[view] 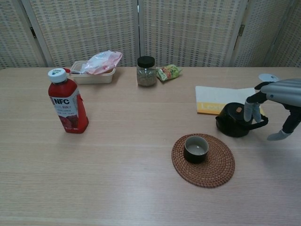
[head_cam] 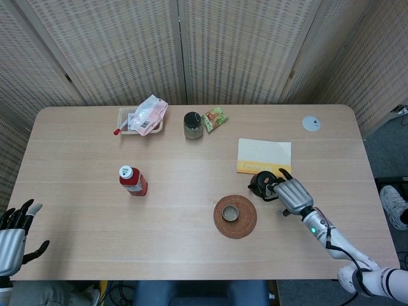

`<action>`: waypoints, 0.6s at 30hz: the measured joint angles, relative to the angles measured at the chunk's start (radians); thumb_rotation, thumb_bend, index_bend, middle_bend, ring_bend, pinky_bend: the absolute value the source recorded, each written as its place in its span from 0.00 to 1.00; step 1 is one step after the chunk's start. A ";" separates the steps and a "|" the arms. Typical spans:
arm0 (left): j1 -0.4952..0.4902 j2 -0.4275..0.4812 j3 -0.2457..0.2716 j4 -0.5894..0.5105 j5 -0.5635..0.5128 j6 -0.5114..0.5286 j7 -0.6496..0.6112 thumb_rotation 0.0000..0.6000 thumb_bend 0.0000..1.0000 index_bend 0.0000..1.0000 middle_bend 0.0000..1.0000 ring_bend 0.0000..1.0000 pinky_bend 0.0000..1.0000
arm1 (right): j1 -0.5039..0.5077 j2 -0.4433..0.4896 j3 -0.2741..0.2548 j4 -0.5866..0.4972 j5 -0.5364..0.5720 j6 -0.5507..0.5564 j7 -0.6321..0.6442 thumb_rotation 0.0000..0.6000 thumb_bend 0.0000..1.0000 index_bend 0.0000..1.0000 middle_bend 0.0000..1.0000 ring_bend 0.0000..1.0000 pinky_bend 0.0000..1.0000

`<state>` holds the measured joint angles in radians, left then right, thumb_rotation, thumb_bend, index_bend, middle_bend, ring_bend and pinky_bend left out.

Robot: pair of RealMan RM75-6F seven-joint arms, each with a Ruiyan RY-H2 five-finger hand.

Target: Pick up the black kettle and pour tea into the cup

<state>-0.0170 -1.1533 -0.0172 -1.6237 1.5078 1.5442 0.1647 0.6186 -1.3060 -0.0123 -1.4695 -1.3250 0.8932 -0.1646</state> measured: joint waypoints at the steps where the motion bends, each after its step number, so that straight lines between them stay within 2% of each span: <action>1: 0.000 0.000 0.000 0.000 0.000 0.000 0.000 1.00 0.22 0.14 0.06 0.16 0.09 | 0.000 -0.001 0.002 0.002 -0.001 0.001 0.000 1.00 0.06 0.41 0.41 0.26 0.00; 18: -0.003 -0.005 -0.001 0.010 -0.005 -0.009 -0.005 1.00 0.22 0.14 0.06 0.16 0.09 | 0.002 -0.032 0.016 0.024 0.026 -0.033 -0.033 1.00 0.06 0.41 0.41 0.26 0.00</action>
<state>-0.0199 -1.1581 -0.0180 -1.6133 1.5032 1.5350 0.1596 0.6202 -1.3382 0.0035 -1.4459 -1.2991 0.8601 -0.1973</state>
